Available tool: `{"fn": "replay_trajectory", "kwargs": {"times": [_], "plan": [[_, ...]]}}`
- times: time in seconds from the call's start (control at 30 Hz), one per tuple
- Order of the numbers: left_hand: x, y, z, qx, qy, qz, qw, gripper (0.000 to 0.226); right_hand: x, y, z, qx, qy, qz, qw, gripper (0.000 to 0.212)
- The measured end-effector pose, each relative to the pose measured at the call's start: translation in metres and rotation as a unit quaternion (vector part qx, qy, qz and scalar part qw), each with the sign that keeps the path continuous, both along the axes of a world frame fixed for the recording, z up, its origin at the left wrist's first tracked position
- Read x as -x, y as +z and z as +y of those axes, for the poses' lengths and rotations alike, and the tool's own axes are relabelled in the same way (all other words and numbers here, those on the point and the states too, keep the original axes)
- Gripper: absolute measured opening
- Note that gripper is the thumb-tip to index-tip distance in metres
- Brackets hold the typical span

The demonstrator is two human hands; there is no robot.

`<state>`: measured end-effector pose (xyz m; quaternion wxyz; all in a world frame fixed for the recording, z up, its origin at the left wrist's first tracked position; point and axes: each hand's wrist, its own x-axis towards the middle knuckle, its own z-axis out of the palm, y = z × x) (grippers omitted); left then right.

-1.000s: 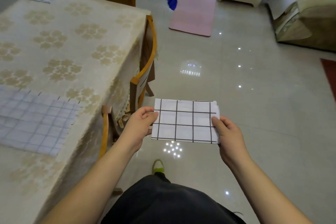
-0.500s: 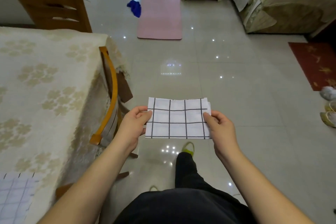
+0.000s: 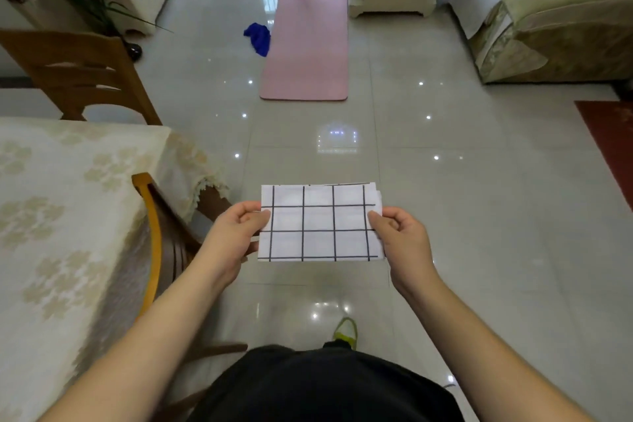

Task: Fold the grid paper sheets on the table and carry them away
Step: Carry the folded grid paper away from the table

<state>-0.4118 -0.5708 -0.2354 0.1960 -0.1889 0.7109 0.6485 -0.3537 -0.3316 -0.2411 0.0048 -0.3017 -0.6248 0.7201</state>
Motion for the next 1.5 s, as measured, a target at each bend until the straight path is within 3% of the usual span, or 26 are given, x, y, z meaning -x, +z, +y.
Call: {"fn": "replay_trajectory", "kwargs": {"times": [0.27,0.73,0.9,1.07,1.37,1.5], "plan": [[0.065,0.014,-0.004,0.000,0.023,-0.027,0.999,0.034,0.095,0.006,0.002,-0.033,0.041,0.020,0.998,0.008],[0.238,0.000,-0.095,-0.057,0.146,0.015,0.988,0.014,0.319,0.008,-0.085,-0.034,0.144,0.047,0.988,0.006],[0.298,0.015,-0.121,-0.030,0.150,0.014,0.988,0.026,0.382,0.012,-0.108,-0.014,0.163,0.058,0.985,0.008],[0.347,0.015,-0.131,-0.005,0.166,0.029,0.986,0.017,0.438,0.012,-0.120,-0.015,0.192,0.037,0.981,0.008],[0.458,0.000,-0.128,0.021,0.204,0.016,0.979,0.025,0.571,-0.015,-0.112,-0.009,0.243,0.024,0.970,0.008],[0.515,0.010,-0.117,0.026,0.223,0.008,0.974,0.026,0.644,-0.017,-0.105,-0.006,0.275,0.021,0.961,0.034]]}}
